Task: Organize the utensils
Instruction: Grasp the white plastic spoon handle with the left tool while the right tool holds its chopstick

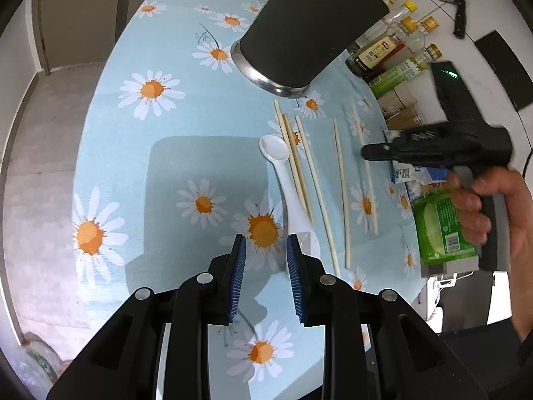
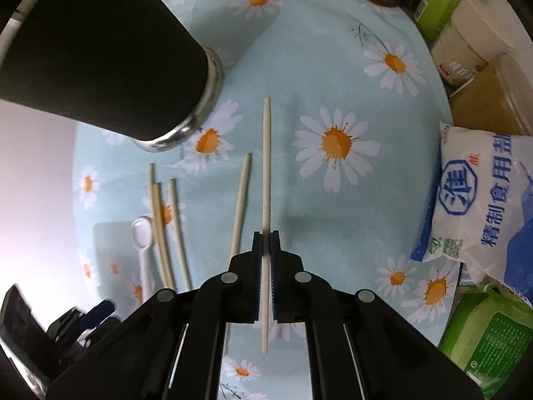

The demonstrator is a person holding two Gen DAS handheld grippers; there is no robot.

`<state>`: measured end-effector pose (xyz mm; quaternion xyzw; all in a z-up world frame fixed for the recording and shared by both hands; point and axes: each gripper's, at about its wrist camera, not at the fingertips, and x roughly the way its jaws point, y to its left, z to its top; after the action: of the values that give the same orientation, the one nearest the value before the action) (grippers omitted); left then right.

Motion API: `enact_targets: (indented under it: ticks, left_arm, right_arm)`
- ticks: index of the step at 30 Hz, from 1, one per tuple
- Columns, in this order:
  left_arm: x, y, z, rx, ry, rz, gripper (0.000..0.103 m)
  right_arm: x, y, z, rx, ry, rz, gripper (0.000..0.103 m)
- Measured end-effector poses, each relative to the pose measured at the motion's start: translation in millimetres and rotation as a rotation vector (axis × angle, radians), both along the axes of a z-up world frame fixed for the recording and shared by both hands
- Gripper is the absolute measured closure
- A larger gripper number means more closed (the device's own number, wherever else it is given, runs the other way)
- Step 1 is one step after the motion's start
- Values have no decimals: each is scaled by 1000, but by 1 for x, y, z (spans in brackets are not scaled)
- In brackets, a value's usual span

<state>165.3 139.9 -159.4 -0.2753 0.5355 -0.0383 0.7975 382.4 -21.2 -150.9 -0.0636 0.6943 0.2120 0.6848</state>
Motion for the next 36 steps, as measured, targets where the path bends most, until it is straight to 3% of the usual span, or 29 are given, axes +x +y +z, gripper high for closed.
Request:
enact_targets:
  ticks: [4, 9, 14, 16, 20, 29, 31, 36]
  left_arm:
    - [12, -6, -4, -57, 24, -23, 79]
    - [27, -11, -10, -71, 58, -45, 79]
    - [35, -15, -14, -87, 92, -69, 79]
    - [38, -17, -16, -107, 100, -81, 72]
    - [42, -18, -21, -112, 117, -69, 70]
    - [49, -22, -24, -136, 132, -72, 70]
    - [51, -22, -24, -122, 144, -77, 78]
    - [53, -25, -24, -83, 154, -95, 83]
  right_arm:
    - [-7, -17, 20, 93, 6, 18, 98]
    - [-15, -41, 33, 178, 20, 45, 98]
    - [-25, -67, 32, 213, 28, 59, 97]
    - [-26, -77, 32, 223, 33, 64, 97]
    - [-23, -96, 40, 242, 36, 70, 97]
    - [-21, -97, 38, 277, 59, 87, 97]
    - [-21, -96, 36, 289, 69, 95, 97]
    - [-22, -95, 32, 307, 83, 107, 97]
